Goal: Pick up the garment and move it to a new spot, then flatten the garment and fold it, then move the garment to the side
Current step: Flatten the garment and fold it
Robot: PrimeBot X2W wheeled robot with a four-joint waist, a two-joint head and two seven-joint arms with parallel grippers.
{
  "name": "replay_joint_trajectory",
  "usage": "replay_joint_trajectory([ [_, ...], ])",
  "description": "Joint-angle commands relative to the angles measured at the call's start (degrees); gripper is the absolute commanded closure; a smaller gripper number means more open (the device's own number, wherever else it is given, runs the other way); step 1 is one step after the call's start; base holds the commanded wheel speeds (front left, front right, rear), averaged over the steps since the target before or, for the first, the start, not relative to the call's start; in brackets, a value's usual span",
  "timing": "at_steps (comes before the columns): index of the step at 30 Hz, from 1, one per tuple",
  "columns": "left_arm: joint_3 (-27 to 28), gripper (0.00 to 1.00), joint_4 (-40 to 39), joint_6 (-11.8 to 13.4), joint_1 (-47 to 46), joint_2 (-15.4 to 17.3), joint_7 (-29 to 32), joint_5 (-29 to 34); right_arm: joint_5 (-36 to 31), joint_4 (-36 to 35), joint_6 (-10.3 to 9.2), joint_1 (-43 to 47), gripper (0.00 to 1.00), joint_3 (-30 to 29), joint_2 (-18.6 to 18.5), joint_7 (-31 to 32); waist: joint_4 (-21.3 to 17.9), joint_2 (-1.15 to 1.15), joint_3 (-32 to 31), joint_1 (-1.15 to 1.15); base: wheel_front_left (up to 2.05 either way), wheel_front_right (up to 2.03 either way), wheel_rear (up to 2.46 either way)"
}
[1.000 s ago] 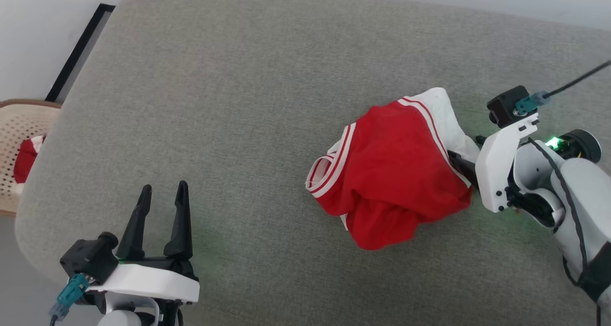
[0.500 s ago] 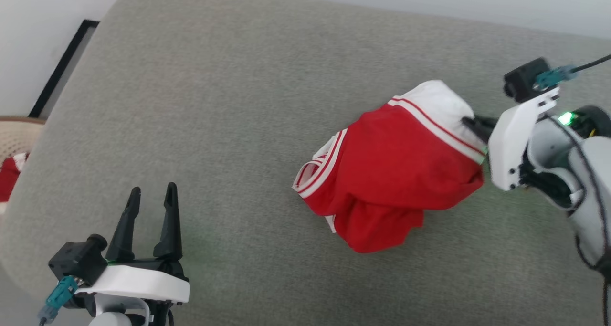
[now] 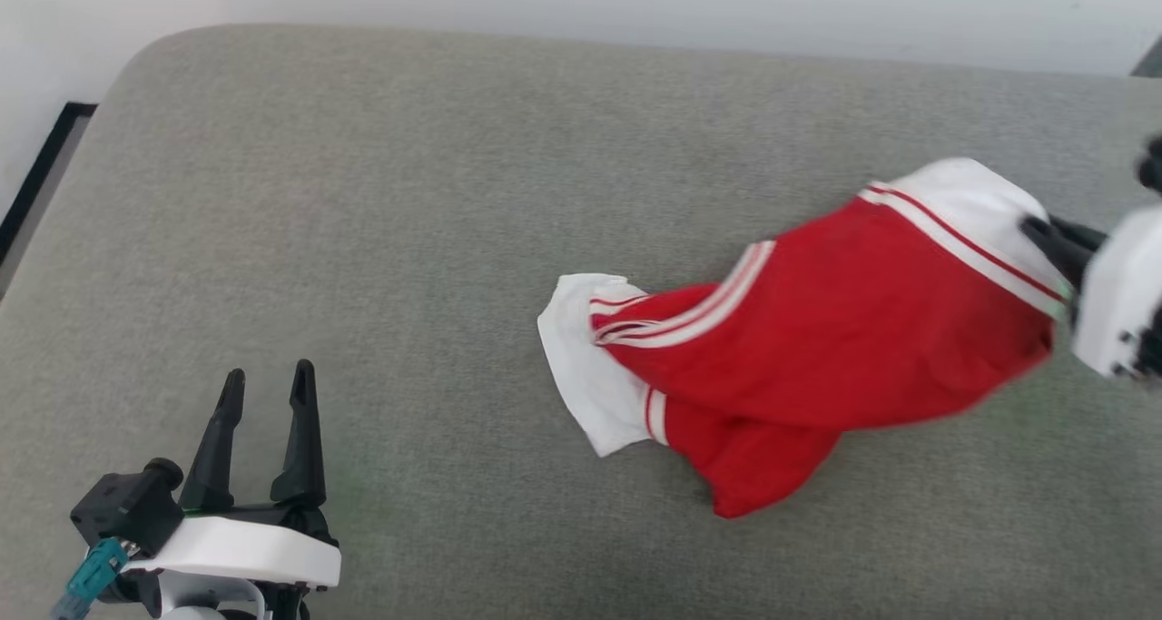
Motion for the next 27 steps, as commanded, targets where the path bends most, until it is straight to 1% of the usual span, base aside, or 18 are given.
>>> replay_joint_trajectory([
  [1, -0.04, 0.0, -0.16, -0.2, 0.52, 0.07, -0.28, -0.2, -0.57, -0.24, -0.04, 1.26, 1.0, -0.8, 0.49, 0.3, -0.4, 0.0, -0.18, 0.0, 0.0, 0.0, 0.0],
  [4, -0.5, 0.0, 0.02, -0.2, -0.06, 0.41, -0.28, -0.31, -2.8, -0.56, -0.04, 6.16, 1.0, -6.66, 2.11, 1.73, -0.79, 0.0, -0.13, 0.0, 0.0, 0.0, 0.0],
  [8, -1.13, 0.0, 0.31, -0.2, -0.96, 0.9, -0.29, -0.59, -5.78, 0.53, -0.04, 10.79, 1.0, -12.69, 6.05, 3.4, -1.0, 0.0, 0.11, 0.0, 0.0, 0.0, 0.0],
  [10, -1.35, 0.0, 0.44, -0.2, -1.44, 1.1, -0.28, -0.84, -6.74, 1.63, -0.03, 11.55, 1.0, -14.36, 8.63, 3.25, -1.03, 0.0, 0.31, 0.0, 0.0, 0.0, 0.0],
  [14, -2.38, 0.0, 0.67, -0.2, -1.86, 1.65, -0.28, -1.3, -8.51, 4.93, -0.03, 10.94, 1.0, -15.23, 11.95, 2.72, -1.04, 0.0, 0.75, 0.0, 0.0, 0.0, 0.0],
  [15, -2.68, 0.0, 0.76, -0.2, -2.01, 1.82, -0.28, -1.46, -9.12, 5.65, -0.03, 10.59, 0.76, -15.05, 12.24, 2.49, -1.03, 0.0, 0.83, 0.0, 0.0, 0.0, 0.0],
  [16, -3.2, 0.0, 0.83, -0.2, -2.29, 2.1, -0.29, -1.65, -9.61, 6.18, -0.03, 10.16, 0.3, -14.86, 12.5, 2.27, -1.02, 0.0, 0.89, 0.0, 0.0, 0.0, 0.0],
  [17, -3.76, 0.0, 0.85, -0.19, -2.68, 2.33, -0.28, -1.92, -9.97, 6.77, -0.03, 9.7, 0.0, -14.7, 12.86, 2.18, -1.05, 0.0, 0.92, 0.0, 0.0, 0.0, 0.0],
  [22, -6.91, 0.0, 0.94, -0.2, -4.12, 5.08, -0.28, -2.84, -10.54, 6.13, -0.03, 8.04, 0.0, -14.02, 13.06, 1.22, -1.96, 0.0, 0.69, 0.0, 0.0, 0.0, 0.0],
  [24, -8.8, 0.0, 1.0, -0.19, -4.86, 6.52, -0.28, -3.94, -10.32, 4.41, -0.03, 7.93, 0.0, -13.87, 12.97, 0.48, -2.63, 0.0, 0.52, 0.0, 0.0, 0.0, 0.0],
  [27, -12.08, 0.0, 1.58, -0.19, -6.36, 9.51, -0.28, -5.81, -10.29, 1.19, -0.04, 8.52, 0.0, -14.49, 13.19, -1.28, -3.95, 0.0, 0.17, 0.0, 0.0, 0.0, 0.0],
])
